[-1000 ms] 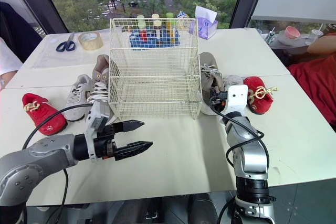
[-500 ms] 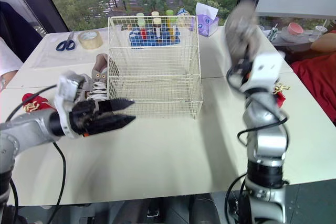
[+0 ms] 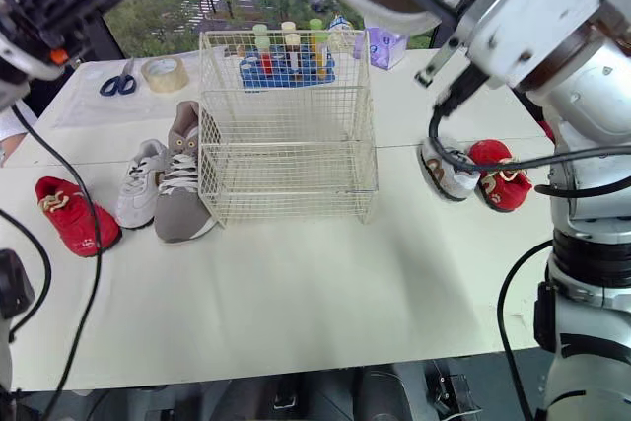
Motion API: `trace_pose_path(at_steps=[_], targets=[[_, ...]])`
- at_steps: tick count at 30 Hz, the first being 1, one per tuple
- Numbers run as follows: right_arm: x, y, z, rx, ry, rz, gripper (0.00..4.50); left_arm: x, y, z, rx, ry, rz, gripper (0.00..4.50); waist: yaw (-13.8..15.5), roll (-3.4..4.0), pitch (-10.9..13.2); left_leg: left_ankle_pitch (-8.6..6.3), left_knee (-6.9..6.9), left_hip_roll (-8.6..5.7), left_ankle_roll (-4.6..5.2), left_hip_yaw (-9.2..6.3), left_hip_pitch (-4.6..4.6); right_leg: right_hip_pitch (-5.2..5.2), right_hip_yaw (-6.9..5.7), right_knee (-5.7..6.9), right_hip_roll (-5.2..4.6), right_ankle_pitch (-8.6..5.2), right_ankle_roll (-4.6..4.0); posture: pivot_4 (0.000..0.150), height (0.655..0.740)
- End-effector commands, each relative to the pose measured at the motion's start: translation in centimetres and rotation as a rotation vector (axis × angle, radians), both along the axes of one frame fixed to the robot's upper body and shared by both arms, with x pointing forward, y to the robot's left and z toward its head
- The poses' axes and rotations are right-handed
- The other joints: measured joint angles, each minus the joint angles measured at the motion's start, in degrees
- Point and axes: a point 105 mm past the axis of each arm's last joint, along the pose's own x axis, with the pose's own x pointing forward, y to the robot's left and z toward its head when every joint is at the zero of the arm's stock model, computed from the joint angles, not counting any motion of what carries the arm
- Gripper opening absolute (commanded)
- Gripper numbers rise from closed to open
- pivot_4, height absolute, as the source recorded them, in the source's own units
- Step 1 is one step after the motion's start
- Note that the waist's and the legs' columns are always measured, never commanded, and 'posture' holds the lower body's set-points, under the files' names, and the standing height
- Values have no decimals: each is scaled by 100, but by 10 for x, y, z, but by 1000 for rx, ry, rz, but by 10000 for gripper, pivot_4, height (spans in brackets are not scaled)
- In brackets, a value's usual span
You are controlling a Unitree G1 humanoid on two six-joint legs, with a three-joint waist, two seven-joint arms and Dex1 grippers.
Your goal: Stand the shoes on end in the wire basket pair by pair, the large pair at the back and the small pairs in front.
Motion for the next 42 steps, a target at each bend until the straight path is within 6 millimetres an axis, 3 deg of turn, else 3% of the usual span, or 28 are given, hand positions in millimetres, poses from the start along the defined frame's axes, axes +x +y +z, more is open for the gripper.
trace_pose_path(at_steps=[1, 5, 14, 17, 22, 23, 25, 31, 34, 36, 38, 40, 42], targets=[[-17, 4, 13, -64, -129, 51, 1729, 8, 12, 20, 27, -89, 37, 45000, 2, -4, 3, 0, 0, 0, 0, 0, -2, -2, 1, -1, 0, 0, 0, 1500, 7400], [-16, 6, 12, -83, -142, 70, 1729, 14, 9, 28, 61, -124, 5, 45000, 10, -8, 5, 0, 2, 1, 0, -1, -3, -2, 2, 0, 0, 0, -1, 1500, 7400], [-15, 18, -2, -173, -179, 97, 1729, 18, -35, 27, 153, -138, -233, 45000, 6, -13, 8, 0, 6, 4, 2, 0, -6, -6, 4, 6, 0, 0, 0, 1500, 7400], [-15, 17, -4, -179, -188, 89, 1729, 16, -34, 27, 142, -126, -268, 36390, -67, -18, 12, 0, 7, 4, 3, 0, -6, -9, 7, 14, -1, 0, 0, 1500, 7400], [-13, 16, -8, -190, -188, 79, 1729, 15, -33, 23, 146, -117, -285, 11648, -94, -18, 13, 0, 8, 6, 4, -1, -5, -12, 7, 18, -1, 0, 0, 1500, 7400], [-13, 16, -8, -190, -185, 77, 1729, 16, -33, 23, 147, -114, -280, 8190, -94, -18, 13, 0, 8, 6, 4, -1, -6, -12, 7, 18, -1, 0, 0, 1500, 7400], [-10, 14, -8, -176, -171, 72, 1729, 17, -32, 22, 130, -106, -267, 6649, -93, -18, 13, 0, 8, 6, 4, -1, -6, -12, 8, 19, -1, 0, 0, 1500, 7400], [9, -16, 6, 136, 14, 3, 30856, 25, -3, 21, -71, -37, -146, 6570, -83, -21, 14, 0, 16, 6, 4, -4, -4, -10, 11, 27, -4, 1, 0, 1500, 7400], [16, -50, 22, 476, 124, 1, 44602, 31, 22, 18, -256, 2, -42, 6570, -85, -21, 14, 1, 17, 7, 4, -6, -5, -10, 12, 30, -5, 2, -1, 1500, 7400], [25, -71, 22, 772, 259, 73, 44602, 30, 33, 15, -396, 11, 5, 6570, -80, -22, 14, 1, 17, 8, 4, -11, -4, -8, 13, 33, -7, 2, -1, 1500, 7400], [38, -74, 7, 987, 452, 200, 44602, 26, 33, 13, -515, 3, 28, 6570, -66, -29, 9, 1, 17, 8, 3, -21, 1, 2, 14, 32, -10, 3, -2, 1500, 7400], [48, -56, -12, 1131, 715, 425, 44602, 20, 25, 7, -641, 8, 37, 6570, -59, -33, 9, 2, 20, 6, 2, -31, -1, 10, 14, 32, -14, 5, -3, 1500, 7400], [49, -33, -24, 1130, 891, 581, 44602, 15, 13, -2, -737, 35, 31, 6570, -58, -33, 9, 2, 18, 4, 2, -38, 1, 18, 16, 30, -27, 7, -3, 1500, 7400]])
